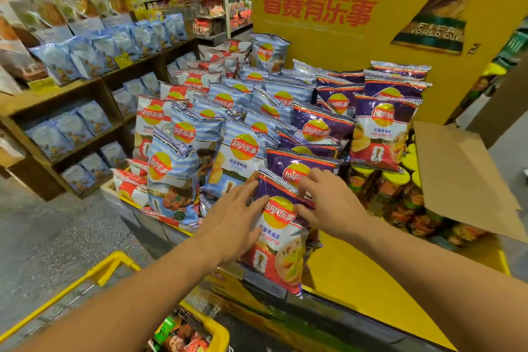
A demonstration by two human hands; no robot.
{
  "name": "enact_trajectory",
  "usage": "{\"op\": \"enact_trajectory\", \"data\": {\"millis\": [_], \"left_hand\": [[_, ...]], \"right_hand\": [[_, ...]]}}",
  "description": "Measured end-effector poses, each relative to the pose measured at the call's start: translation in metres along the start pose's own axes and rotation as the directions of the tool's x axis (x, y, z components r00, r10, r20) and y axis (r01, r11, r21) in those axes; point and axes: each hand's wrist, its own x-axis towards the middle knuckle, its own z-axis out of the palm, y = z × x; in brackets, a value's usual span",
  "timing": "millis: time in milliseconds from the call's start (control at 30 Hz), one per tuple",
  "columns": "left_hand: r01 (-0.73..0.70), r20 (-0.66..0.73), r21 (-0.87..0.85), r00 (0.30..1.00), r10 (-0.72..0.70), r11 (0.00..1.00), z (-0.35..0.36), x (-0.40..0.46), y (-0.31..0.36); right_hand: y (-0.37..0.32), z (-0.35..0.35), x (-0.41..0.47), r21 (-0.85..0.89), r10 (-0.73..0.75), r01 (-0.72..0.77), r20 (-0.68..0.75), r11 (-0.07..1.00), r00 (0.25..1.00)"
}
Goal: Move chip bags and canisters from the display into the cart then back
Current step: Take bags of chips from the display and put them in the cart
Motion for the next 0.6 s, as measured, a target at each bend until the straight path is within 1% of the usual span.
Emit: {"op": "enact_trajectory", "data": {"millis": [67, 133, 233, 333, 500, 600], "left_hand": [[-0.011, 0.069, 0.000, 0.998, 0.011, 1.000, 0.002, 0.002, 0.001], [-0.002, 0.104, -0.012, 0.995, 0.003, 1.000, 0.003, 0.004, 0.000], [0.012, 0.101, -0.041, 0.995, -0.008, 0.999, 0.000, 0.003, 0.002], [0.024, 0.068, -0.052, 0.997, -0.021, 0.998, -0.003, 0.001, 0.008], [0.049, 0.030, -0.097, 0.998, -0.047, 0.994, -0.012, 0.002, 0.013], [0.114, -0.064, -0.188, 0.990, -0.128, 0.976, -0.022, 0.001, 0.013]], "right_hand": [[-0.003, -0.002, 0.002, -0.019, -0.022, 0.024, 0.103, 1.000, 0.994], [-0.005, -0.008, 0.006, -0.034, -0.017, 0.021, 0.126, 0.999, 0.992], [-0.004, -0.015, 0.008, -0.040, -0.022, 0.027, 0.131, 0.999, 0.991], [-0.002, -0.017, 0.009, -0.005, -0.042, 0.044, 0.163, 0.999, 0.986], [-0.002, -0.028, 0.014, 0.069, -0.113, 0.108, 0.084, 0.992, 0.990], [-0.008, -0.040, 0.024, 0.177, -0.119, 0.108, 0.050, 0.978, 0.992]]}}
